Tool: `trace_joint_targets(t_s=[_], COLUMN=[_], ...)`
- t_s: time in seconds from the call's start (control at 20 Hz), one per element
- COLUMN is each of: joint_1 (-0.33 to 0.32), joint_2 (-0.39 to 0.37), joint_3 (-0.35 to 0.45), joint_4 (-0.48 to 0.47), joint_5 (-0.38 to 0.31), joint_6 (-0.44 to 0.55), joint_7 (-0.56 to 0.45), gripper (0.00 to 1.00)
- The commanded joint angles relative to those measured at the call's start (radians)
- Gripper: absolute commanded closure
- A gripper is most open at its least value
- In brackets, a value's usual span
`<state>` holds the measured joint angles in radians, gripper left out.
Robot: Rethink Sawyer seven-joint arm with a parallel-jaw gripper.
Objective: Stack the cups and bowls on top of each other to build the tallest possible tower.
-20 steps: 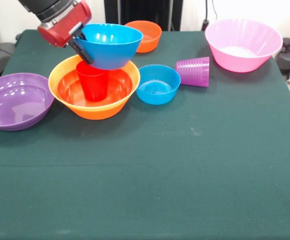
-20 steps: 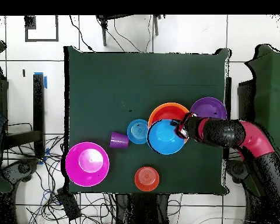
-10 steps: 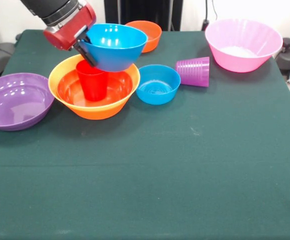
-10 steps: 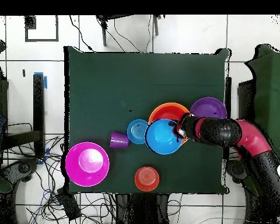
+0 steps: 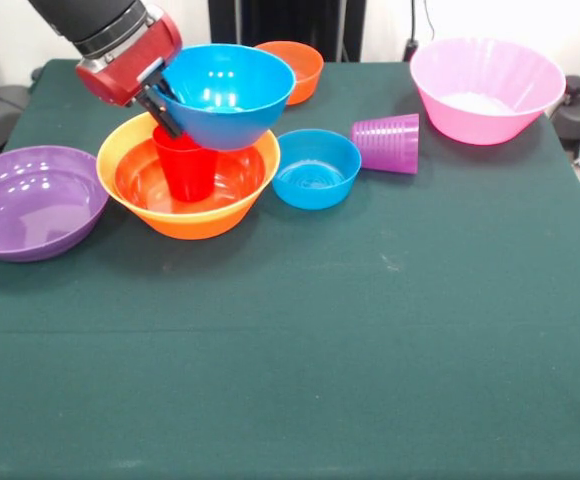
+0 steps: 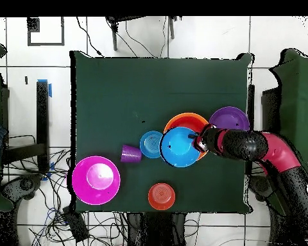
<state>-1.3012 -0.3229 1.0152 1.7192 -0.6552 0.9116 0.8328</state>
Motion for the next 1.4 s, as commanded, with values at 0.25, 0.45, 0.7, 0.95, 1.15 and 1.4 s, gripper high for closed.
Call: trace_joint_targets(t_s=[0.25,0.45,0.7,0.95,1.15,1.4], joint_1=[0.027,0.017,0.004,0.0,-0.002,-0.002], joint_2=[0.01,0.015,0.016,0.006,-0.004,-0.002], joint_3=[-0.091,-0.084,-0.076,-0.062,-0.056,-0.061], joint_4=[-0.081,-0.077,-0.073,-0.069,-0.071,-0.075], joint_5=[-0.077,-0.07,-0.068,-0.057,-0.051,-0.064], joint_6=[0.098,0.1,0.105,0.125,0.146,0.142], joint_7=[-0.245,-0.257,-0.279,-0.293,-0.296,-0.293], gripper=[1.0,1.0,1.0,1.0,1.0,1.0])
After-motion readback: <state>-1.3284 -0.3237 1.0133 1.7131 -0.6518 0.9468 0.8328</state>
